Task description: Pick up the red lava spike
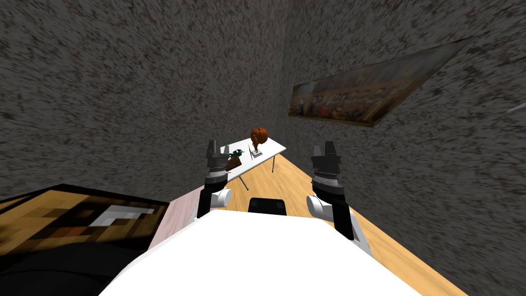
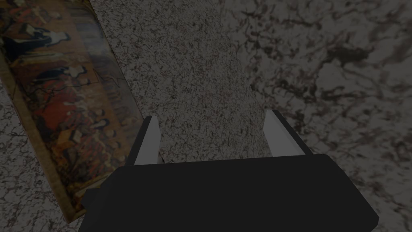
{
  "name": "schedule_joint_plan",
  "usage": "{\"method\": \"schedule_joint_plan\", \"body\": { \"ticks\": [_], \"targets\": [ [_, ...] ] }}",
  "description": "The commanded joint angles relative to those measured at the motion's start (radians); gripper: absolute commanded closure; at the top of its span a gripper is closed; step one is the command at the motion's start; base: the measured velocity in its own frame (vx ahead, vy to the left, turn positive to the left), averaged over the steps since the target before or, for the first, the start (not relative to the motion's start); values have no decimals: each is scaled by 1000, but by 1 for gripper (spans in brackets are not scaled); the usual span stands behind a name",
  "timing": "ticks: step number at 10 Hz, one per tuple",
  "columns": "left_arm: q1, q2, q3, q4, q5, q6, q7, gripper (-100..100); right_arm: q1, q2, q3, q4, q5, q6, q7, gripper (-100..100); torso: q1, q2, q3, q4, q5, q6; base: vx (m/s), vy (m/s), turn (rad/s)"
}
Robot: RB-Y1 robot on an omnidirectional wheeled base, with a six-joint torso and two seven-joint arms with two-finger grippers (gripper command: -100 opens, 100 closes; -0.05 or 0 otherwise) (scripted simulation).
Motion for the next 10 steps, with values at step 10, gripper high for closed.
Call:
{"method": "schedule_joint_plan", "body": {
  "ticks": [10],
  "targets": [
    [-68,160,4,201,-120,-23,-124,-100,0,0,0,0,0,0,0,0,1,-2,-1,0,0,0,18,14,-66]
  ]
}}
